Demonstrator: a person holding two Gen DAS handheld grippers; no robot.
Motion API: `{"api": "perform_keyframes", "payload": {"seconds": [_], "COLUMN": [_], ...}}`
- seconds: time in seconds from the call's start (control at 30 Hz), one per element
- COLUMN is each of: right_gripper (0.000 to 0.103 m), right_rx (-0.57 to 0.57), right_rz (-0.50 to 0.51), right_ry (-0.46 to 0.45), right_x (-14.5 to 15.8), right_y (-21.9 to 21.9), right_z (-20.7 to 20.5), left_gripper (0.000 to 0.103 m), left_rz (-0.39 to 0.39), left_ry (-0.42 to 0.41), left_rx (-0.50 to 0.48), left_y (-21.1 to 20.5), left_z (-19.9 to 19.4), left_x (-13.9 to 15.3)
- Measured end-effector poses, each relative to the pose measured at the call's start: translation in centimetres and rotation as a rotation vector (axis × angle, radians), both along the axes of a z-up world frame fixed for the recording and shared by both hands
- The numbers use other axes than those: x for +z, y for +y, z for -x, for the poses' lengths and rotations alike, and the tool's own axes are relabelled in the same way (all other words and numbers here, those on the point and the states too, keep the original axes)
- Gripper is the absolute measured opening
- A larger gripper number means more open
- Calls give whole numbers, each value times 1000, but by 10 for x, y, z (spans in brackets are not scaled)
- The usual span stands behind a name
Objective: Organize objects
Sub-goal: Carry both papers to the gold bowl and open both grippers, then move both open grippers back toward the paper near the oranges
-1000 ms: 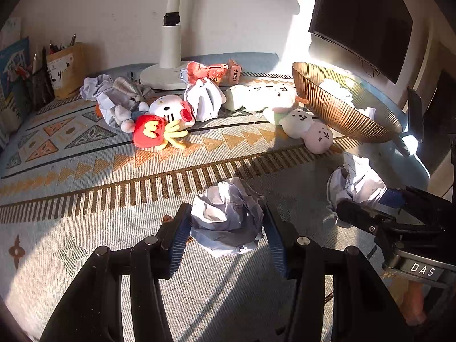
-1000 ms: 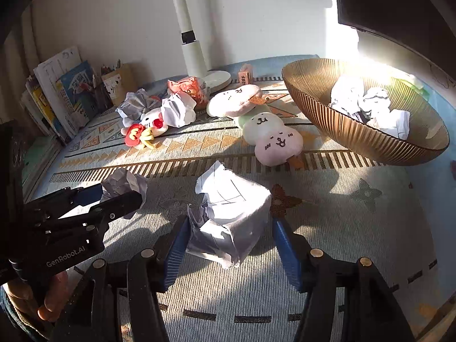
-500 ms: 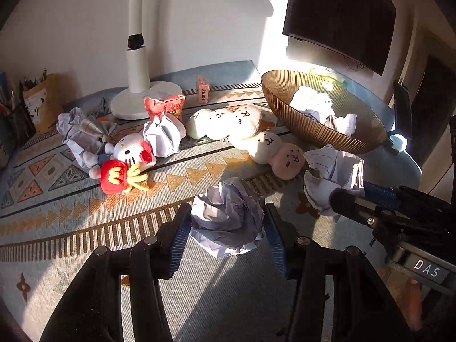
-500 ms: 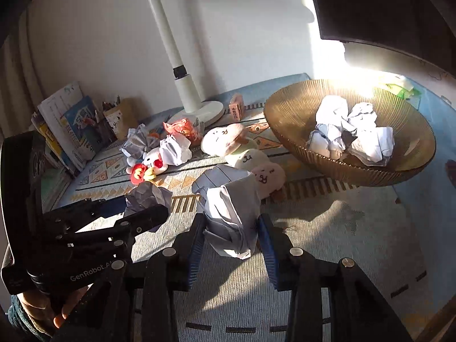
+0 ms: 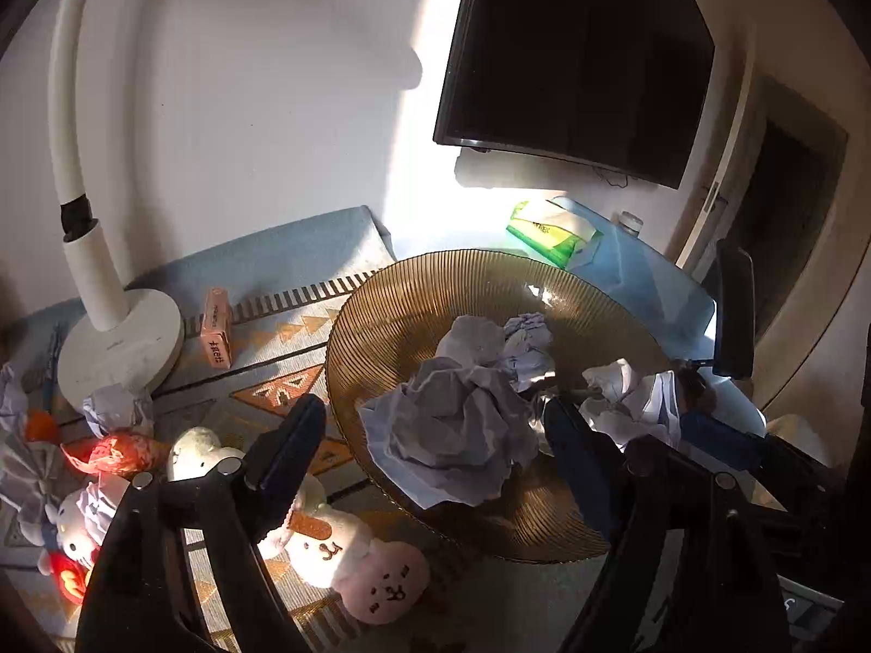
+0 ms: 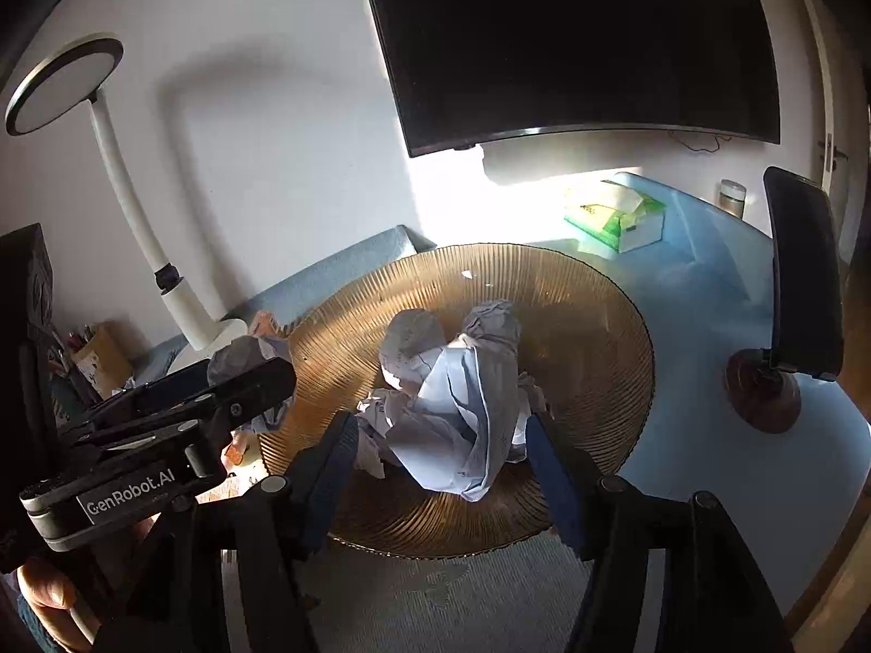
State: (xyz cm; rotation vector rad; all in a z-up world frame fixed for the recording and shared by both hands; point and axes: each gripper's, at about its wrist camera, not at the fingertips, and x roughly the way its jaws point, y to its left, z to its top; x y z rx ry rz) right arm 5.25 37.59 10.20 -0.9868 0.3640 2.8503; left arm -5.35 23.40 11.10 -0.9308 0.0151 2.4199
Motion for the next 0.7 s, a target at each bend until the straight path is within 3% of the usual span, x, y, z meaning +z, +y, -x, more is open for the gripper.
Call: {"api": "perform_keyframes", "payload": {"seconds": [0.2, 0.37, 0.53, 0.6, 0.7], "right_gripper": [65, 65, 64, 65, 65], "right_rx": [8, 165, 309, 351, 411], "right_rz": [27, 31, -47, -30, 25], "right_ry": [42, 141, 138, 124, 70], "right_x": [2, 19, 15, 9, -3], "right_y": [5, -42, -112, -129, -145], "right_z": [-20, -45, -55, -58, -56], "left_gripper": [86, 86, 87, 98, 100], "left_rz": [-39, -97, -45, -23, 7], "left_ry": [-21, 39, 109, 121, 117], "left_rx": [-25, 39, 205, 275, 376], "left_y": [-34, -95, -166, -192, -224], "left_z": [-11, -48, -94, -107, -122], "left_x": [3, 22, 33, 35, 32]}}
